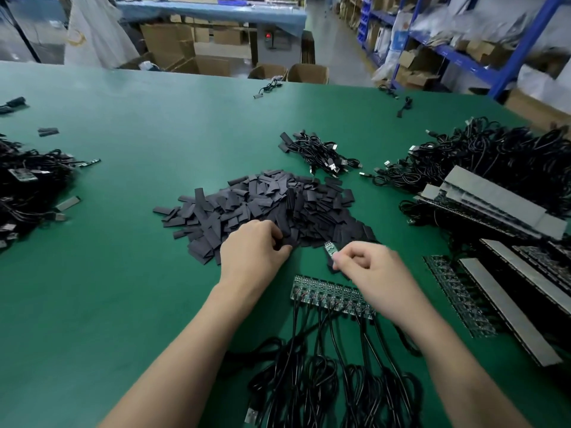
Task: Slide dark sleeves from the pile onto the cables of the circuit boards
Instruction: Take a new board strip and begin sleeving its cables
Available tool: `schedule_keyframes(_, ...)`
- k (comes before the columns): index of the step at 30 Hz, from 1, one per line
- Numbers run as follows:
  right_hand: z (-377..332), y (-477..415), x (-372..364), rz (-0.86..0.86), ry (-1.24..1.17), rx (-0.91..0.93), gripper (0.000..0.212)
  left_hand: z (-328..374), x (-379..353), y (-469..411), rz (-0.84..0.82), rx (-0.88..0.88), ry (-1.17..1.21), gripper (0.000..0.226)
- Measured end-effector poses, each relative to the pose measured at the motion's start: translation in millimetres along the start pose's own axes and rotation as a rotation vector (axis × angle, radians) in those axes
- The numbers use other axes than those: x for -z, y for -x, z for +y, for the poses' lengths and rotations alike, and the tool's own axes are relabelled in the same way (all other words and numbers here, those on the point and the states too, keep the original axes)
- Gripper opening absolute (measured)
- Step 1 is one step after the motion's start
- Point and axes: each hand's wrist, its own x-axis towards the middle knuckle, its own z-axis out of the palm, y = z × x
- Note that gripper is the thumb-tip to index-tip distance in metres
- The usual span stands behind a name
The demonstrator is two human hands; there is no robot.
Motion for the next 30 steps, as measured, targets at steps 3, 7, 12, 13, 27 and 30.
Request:
schedule_keyframes(3,6,2,-17,0.031,0.009,0.032,0.029,-5,3,5,0.021,-0.029,0.054,0.016)
schedule_keyframes(7,11,5,-20,0.039,-0.023,0.1,0.03,-10,11,13,0.025,-0.107,0.245,0.014)
schedule_keyframes(12,10,13,-20,0.023,-0.086,0.2,0.035,-9,12,40,-0.03,-0.225,0.541,0.018)
schedule_keyframes(13,10,14,-20,0.015,-0.089,0.214,0.036,-10,11,45,-0.032,-0.236,0.565,0.018)
schedule_keyframes(27,10,17,-21,-0.047,-0.024,0.244,0.037,-16,8,50,-0.081,-0.312,0.661,0.016)
schedule_keyframes(30,10,17,-22,-0.068,-0.023,0.248,0.037,-16,9,51,-0.072,-0.353,0.621,0.016)
